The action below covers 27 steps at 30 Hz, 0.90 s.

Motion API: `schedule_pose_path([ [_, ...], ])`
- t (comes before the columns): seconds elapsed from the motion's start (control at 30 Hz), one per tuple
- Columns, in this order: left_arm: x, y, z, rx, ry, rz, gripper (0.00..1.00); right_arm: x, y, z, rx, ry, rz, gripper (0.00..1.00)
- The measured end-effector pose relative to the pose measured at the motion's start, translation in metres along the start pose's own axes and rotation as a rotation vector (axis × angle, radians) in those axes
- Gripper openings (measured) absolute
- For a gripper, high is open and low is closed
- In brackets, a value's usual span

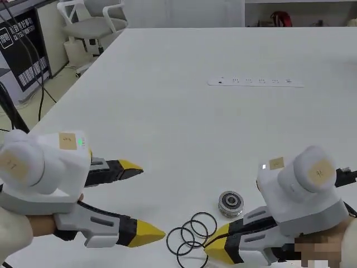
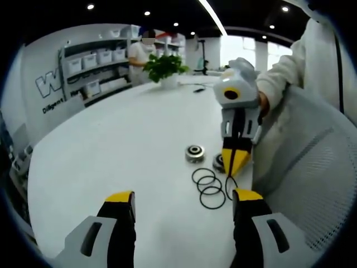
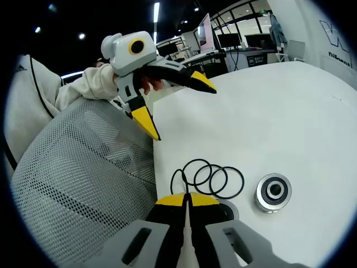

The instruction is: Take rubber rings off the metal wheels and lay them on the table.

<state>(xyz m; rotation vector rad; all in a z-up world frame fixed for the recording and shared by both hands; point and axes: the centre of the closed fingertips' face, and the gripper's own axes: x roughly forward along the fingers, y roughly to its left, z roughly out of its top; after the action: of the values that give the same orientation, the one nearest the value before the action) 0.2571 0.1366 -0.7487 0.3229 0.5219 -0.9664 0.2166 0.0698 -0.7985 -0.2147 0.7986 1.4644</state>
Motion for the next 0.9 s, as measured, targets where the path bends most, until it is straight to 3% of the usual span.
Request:
schedule_pose_path([
  [0.5,0.000,0.001,-0.001,-0.005,0.005,0.006,0.70,-0.001,-0.002,0.002,-0.023,-0.009,-0.013,0.02],
  [0.9,0.000,0.000,-0.002,-0.006,0.008,0.001,0.70,-0.011,-0.016,0.010,-0.016,-0.043,-0.068,0.06],
])
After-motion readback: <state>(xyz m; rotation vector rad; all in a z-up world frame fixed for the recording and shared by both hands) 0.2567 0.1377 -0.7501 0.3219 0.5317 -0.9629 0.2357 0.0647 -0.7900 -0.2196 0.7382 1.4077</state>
